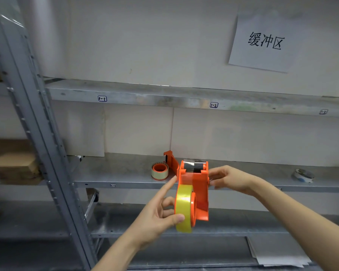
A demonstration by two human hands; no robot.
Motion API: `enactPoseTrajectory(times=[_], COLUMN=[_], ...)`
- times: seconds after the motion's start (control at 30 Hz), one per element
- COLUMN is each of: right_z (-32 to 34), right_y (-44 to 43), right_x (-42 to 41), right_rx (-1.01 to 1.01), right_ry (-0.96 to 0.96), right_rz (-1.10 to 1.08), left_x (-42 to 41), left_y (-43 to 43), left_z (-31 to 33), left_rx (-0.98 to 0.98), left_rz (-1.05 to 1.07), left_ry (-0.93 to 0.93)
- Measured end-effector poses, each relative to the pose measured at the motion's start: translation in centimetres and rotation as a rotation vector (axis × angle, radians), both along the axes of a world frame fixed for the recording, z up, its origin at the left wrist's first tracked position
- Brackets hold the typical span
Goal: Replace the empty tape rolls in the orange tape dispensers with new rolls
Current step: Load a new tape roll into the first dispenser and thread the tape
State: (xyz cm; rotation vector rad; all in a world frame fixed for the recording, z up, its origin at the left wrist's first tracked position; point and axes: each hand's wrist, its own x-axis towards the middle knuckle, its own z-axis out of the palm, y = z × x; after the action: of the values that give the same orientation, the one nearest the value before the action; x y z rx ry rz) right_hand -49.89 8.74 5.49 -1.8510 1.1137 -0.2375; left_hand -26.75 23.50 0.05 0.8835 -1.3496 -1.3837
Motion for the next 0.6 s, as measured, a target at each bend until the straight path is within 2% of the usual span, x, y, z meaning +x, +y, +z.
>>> enactPoseTrajectory(times=[0.07,0.13,0.2,0.27,0.4,0.5,0.6], right_z=[0.2,-0.1,-0.2,-0.2,-1.4,-4.2,-6.1], right_y=[-0.2,-0.4,0.0,1.2,4.0,4.4,3.8], right_x=[0.3,0.6,1.0,1.9,4.7,7.0,9.6], right_rx=[-0.175,-0.337,-0.48,-0.547,-0.418,-0.4,-0.371], right_ry=[0.15,0.218,0.187,0.122,0.088,0.083,-0.017], right_rz=[-0.017,-0.101,-0.17,-0.139,0.064,0.206,0.243], left_x=[-0.2,-0.1,0.1,0.4,1.3,2.5,4.3], left_y=[-0.2,-0.7,-1.2,-1.8,-3.1,-4.0,-4.9], left_z=[-0.5,-1.0,-1.3,-1.7,-2.2,-2.5,-3.0], left_rx=[0.036,0.066,0.1,0.135,0.18,0.198,0.215], left_rz=[0.054,0.113,0.175,0.238,0.33,0.371,0.403], left_ry=[-0.005,-0.021,-0.011,0.01,0.033,0.064,0.082])
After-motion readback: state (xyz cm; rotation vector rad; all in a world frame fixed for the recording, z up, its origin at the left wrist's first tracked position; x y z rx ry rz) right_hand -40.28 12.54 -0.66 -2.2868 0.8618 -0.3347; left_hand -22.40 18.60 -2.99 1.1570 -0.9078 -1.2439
